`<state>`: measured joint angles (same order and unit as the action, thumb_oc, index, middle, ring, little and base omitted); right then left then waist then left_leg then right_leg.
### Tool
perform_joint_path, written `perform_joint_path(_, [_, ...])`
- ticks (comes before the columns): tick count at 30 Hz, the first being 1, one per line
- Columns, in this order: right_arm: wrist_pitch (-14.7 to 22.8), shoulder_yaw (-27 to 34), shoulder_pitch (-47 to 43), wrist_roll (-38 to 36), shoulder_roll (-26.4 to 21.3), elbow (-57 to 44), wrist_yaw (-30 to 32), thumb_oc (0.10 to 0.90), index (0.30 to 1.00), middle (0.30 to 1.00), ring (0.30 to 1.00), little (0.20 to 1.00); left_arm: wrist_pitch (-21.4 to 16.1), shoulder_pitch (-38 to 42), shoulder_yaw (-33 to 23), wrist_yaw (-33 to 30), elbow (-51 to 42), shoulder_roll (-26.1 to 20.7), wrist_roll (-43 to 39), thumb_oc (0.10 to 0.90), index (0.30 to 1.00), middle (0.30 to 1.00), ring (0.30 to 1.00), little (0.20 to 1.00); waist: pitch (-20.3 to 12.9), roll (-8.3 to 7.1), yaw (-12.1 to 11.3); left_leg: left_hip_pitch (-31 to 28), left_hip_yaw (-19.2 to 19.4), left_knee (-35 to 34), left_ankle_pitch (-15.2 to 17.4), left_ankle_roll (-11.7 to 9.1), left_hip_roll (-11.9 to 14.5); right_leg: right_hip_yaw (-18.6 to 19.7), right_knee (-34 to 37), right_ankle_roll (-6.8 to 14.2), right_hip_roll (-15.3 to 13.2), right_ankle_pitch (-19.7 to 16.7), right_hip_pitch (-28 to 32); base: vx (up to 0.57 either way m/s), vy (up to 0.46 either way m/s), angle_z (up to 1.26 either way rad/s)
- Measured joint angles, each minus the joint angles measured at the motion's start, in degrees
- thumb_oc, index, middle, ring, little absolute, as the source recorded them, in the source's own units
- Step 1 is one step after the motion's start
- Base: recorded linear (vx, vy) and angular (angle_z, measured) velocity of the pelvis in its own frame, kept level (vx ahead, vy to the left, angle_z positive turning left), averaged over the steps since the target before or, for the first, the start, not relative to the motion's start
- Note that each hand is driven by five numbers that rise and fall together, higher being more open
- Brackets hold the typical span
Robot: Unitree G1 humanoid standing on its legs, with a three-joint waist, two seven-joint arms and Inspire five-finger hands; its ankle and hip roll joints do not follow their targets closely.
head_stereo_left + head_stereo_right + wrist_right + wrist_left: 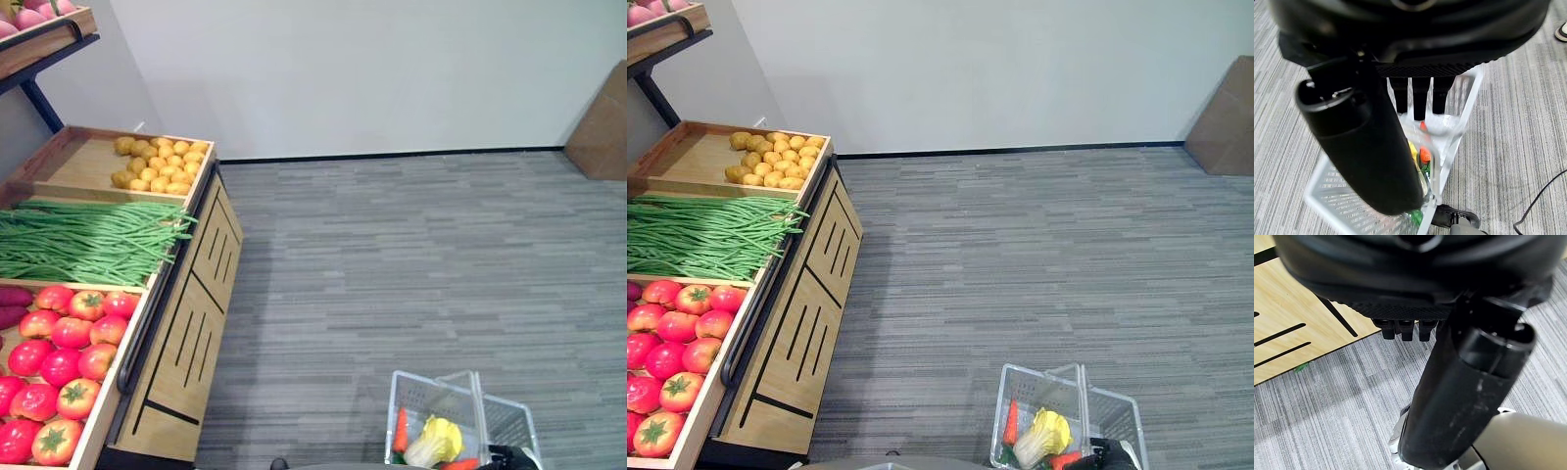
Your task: Get the vegetables into the basket
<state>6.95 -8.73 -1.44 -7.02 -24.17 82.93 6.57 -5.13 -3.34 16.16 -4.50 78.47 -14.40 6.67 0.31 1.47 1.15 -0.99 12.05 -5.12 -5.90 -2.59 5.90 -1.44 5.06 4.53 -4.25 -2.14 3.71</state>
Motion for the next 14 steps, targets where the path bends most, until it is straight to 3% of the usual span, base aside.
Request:
perform_joint_path(11, [-0.05,1.52,2.24,-0.06,0.2,1.09,-1.91,0.9,1.0,1.0,1.0,1.0,-0.01,0.05,-0.03,0.13,0.29,0.0,-0.04,0.9,1.0,1.0,1.0,1.0,0.0,-0.05,0.08,-0.02,0.54,0.01,0.21,-0.47,0.18,0.51,0.0,-0.29,0.21,0.11,-0.31,0.0,-0.003,-0.02])
perform_joint_path(14, [-0.05,-1.89,3.97,-0.01,2.2,-0.13,-6.37,0.9,1.0,1.0,1.0,1.0,-0.01,0.28,-0.09,0.82,0.58,-0.09,-0.16,0.9,1.0,1.0,1.0,1.0,0.03,-0.36,0.12,-0.06,0.83,0.01,0.27,-0.56,0.31,0.74,0.0,-0.29,0.34,0.11,-0.41,-0.01,-0.011,-0.04])
